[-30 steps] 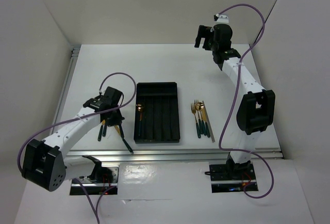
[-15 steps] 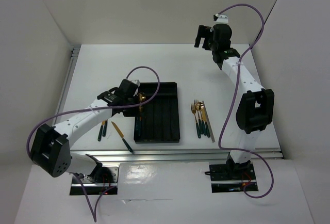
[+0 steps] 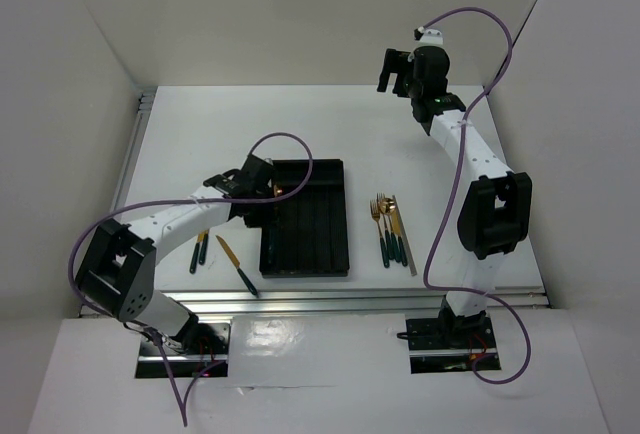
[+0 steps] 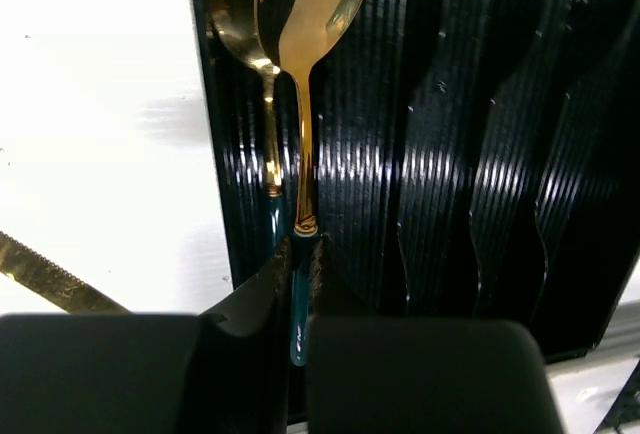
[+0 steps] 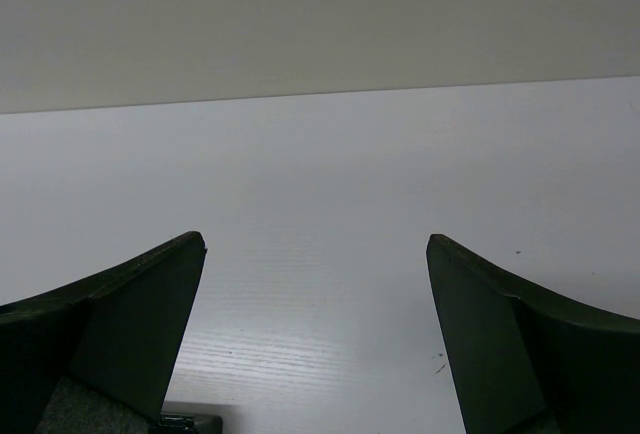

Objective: Sort the eating utensils into containers

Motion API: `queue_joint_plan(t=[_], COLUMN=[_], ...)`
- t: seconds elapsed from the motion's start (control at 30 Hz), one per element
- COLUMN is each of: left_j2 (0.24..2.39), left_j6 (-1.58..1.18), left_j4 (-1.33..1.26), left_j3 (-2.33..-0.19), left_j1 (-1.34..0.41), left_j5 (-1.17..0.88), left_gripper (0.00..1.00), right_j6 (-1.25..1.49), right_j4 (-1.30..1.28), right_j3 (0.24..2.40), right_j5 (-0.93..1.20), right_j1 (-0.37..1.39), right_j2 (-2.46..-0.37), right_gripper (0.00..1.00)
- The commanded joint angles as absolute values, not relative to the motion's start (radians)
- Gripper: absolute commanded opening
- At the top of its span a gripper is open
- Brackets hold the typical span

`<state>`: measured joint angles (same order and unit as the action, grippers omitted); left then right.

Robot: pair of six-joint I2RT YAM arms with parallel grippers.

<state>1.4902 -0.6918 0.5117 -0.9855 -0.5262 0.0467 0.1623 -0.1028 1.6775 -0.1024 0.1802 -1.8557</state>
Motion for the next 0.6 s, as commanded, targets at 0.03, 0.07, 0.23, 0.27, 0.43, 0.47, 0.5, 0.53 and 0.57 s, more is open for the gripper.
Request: queue_joint_plan(t=[0.03,0.07,0.23,0.27,0.43,0.47,0.5,0.53,0.57], left_j2=[1.502,1.502,1.511,1.523,1.569,1.569,1.569,1.569,1.578], left_j6=[-0.758,-0.758,-0.758,-0.758,-0.758,-0.758,-0.758,-0.758,-0.758], left_j4=[0.505,0.505,0.514,0.514,0.523,0.523,0.532,0.532,0.532], left_j3=[-0.996,-0.986,-0.986,-0.986,-0.986,-0.986,-0.986,-0.995,-0.996], left_j1=[-0.525,-0.525,-0.525,-0.525,-0.525,-0.525,-0.525,-0.525,-0.525], left_j5=[0.101,0.112,0.121,0.121,0.112,0.112,0.112,0.121,0.121], left_gripper=[0.0,0.0,0.0,0.0,0.03,0.05,0.1,0.12,0.14], right_j6=[0.15,0.15,0.15,0.15,0.15,0.15,0.15,0.15,0.15], right_j4=[-0.097,-0.097,-0.097,-0.097,-0.097,-0.097,-0.097,-0.097,-0.097], right_j3=[1.718,1.718,1.718,1.718,1.718,1.718,1.718,1.718,1.718], right_j5=[-0.12,-0.12,-0.12,-0.12,-0.12,-0.12,-0.12,-0.12,-0.12], right_j1=[0.178,0.178,0.178,0.178,0.178,0.178,0.178,0.178,0.178], right_j2=[-1.847,-1.847,-1.847,-1.847,-1.847,-1.847,-1.847,-1.847,-1.847], right_gripper=[1.0,1.0,1.0,1.0,1.0,1.0,1.0,1.0,1.0])
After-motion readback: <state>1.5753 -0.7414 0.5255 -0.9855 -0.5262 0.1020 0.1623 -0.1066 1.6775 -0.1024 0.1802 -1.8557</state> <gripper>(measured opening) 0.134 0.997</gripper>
